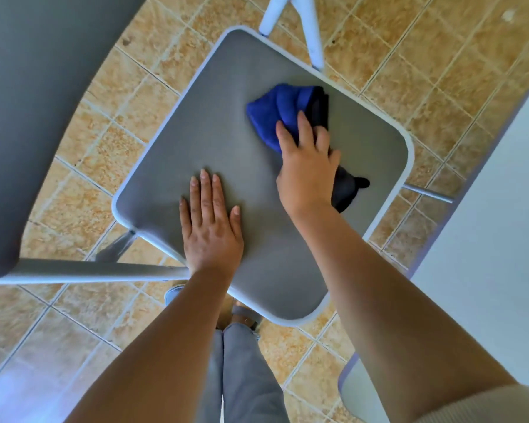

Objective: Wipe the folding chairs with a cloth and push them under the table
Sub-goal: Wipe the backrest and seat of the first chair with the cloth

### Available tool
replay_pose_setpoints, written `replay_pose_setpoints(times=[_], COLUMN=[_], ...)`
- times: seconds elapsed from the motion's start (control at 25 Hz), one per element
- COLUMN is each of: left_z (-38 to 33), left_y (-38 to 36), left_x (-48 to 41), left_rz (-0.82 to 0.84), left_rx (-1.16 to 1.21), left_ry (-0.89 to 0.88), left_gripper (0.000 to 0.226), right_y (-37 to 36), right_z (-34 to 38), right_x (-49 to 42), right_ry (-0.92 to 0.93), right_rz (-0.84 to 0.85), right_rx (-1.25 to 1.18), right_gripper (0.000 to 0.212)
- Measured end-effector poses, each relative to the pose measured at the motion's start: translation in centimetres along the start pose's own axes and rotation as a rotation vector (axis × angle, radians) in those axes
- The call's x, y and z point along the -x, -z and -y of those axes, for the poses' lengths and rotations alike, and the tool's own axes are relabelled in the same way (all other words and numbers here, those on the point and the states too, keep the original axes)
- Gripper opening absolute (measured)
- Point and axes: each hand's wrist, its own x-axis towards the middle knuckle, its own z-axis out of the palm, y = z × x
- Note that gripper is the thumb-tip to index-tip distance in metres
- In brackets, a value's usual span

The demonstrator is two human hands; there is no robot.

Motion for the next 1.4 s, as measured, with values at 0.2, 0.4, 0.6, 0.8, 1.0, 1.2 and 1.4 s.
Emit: replay_pose_setpoints(times=[0.2,0.4,0.6,0.8,1.0,1.2,1.4], left_z=[0.5,1.9,2.0,1.3,-1.0,-2.6,-2.3], left_y=[0.5,0.6,0.9,0.9,0.6,0.4,0.2], left_x=[0.0,1.8,3.0,3.2,3.3,3.5,4.1], left_rz=[-0.003,-0.009,0.021,0.018,0.011,-0.020,0.006], left_rx=[0.072,0.031,0.070,0.108,0.121,0.120,0.122], left_ry=[-0.018,-0.055,0.007,0.084,0.247,0.355,0.357], left_gripper=[0.060,0.059,0.058,0.057,0.058,0.059,0.062], right_y=[-0.4,0.3,-0.9,-0.2,2.1,0.8,-0.2], right_z=[-2.8,-1.9,3.4,-4.1,-9.6,-1.8,-2.3], right_x=[6.7,1.7,3.4,10.3,4.6,-0.9,4.8], right_ry=[0.156,-0.179,0.158,0.312,-0.028,0.169,0.529], right_rz=[0.006,-0.021,0.026,0.043,0.022,-0.009,0.050], right_rx=[0.100,0.043,0.062,0.154,0.088,0.043,0.148], right_gripper=[0.065,0.067,0.068,0.069,0.070,0.067,0.067])
